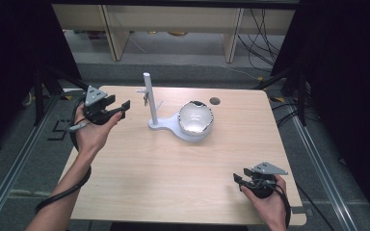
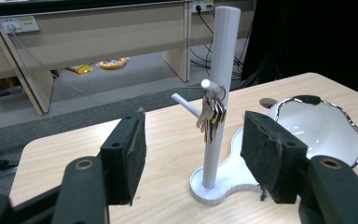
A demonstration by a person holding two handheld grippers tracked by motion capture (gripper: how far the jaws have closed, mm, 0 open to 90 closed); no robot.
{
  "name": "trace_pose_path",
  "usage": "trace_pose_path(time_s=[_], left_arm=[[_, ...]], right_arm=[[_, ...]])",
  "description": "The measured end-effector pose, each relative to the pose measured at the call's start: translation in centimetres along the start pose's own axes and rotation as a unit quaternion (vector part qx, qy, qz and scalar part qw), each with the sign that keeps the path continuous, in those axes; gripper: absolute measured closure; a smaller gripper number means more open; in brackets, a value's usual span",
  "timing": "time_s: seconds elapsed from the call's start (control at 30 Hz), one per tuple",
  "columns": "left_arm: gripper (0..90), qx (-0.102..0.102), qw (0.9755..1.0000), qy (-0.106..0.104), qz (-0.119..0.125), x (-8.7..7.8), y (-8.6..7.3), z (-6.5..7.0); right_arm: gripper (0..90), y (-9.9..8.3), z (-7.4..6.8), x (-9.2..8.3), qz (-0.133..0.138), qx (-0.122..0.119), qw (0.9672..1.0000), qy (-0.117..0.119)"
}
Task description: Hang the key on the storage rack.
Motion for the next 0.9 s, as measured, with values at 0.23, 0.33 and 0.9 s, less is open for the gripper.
trace_pose_path(time_s=[0.23,0.33,0.9], left_arm=[[38.7,-0.01,0.9999,-0.004,-0.003,-1.3,-1.5,-0.5],[38.2,-0.011,0.9999,-0.005,-0.007,-1.9,-2.2,-0.7],[34.8,-0.024,0.9994,-0.001,-0.024,-4.2,-7.1,-2.7]], right_arm=[[51.5,0.0,0.2,0.1,0.001,-0.014,0.9999,-0.003],[51.4,0.0,0.2,0.1,0.003,-0.017,0.9999,-0.003],[50.9,0.0,0.2,0.0,0.005,-0.021,0.9997,-0.009]])
Point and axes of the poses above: each handheld gripper's, and its own axes: x roughly forward along the jaws, y roughly out of its top, z roughly to its right, the point moved 2 cm from there along x, roughly forward along the jaws, and after that the axes turned 13 degrees about -x, right-handed, at the moved point
